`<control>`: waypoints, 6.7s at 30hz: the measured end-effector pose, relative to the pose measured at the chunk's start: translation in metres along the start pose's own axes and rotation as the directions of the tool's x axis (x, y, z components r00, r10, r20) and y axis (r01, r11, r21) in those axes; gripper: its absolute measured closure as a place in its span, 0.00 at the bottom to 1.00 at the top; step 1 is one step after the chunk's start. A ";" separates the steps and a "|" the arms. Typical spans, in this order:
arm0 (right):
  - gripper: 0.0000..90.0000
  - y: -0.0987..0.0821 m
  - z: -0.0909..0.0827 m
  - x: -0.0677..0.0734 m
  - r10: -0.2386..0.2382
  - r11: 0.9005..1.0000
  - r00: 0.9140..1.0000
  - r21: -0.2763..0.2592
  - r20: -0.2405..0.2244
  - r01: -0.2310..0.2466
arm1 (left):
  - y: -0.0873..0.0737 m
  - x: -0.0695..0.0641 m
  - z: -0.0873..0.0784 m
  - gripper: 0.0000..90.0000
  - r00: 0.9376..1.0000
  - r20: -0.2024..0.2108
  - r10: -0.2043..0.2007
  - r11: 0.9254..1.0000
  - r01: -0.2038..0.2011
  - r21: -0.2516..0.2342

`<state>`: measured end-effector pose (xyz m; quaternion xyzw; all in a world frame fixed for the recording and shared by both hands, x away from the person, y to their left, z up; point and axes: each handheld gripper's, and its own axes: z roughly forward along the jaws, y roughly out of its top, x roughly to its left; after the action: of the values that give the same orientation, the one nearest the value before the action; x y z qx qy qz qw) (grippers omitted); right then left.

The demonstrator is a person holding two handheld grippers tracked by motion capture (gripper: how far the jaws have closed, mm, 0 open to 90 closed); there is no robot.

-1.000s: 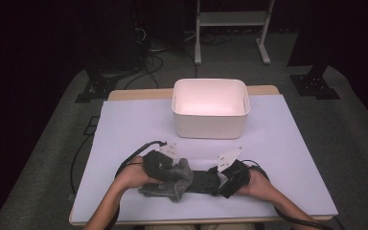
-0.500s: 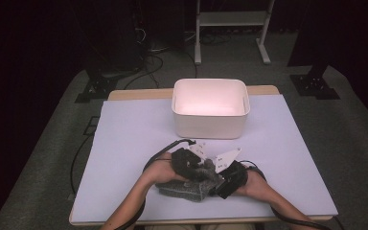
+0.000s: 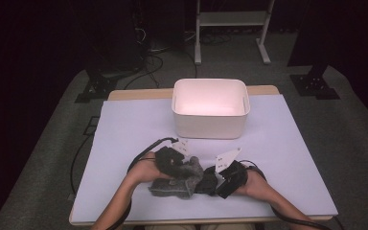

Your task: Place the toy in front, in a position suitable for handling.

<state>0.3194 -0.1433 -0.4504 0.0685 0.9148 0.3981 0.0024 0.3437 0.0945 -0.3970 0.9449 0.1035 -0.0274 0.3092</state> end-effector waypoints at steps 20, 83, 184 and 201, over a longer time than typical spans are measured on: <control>0.25 0.003 0.002 0.000 -0.020 1.000 1.000 0.005 0.001 0.020 | 0.011 -0.004 0.011 0.84 0.999 0.033 0.041 0.999 -0.041 -0.018; 0.44 -0.020 -0.010 -0.002 0.058 0.998 0.998 0.000 -0.035 -0.058 | 0.041 -0.015 0.031 0.83 0.993 0.029 0.113 0.992 -0.115 0.055; 0.24 0.025 0.017 -0.024 0.163 0.986 0.978 0.038 -0.131 -0.160 | -0.022 -0.008 -0.011 0.82 0.999 -0.024 -0.030 0.998 0.029 -0.062; 0.34 0.027 0.028 -0.033 0.286 0.958 0.934 0.069 -0.213 -0.277 | -0.013 -0.009 -0.025 0.82 0.999 -0.039 -0.010 0.998 0.008 -0.068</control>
<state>0.3570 -0.1093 -0.4513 0.1542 0.8975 0.3820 -0.1574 0.3313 0.1179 -0.3837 0.9338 0.1146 -0.0068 0.3389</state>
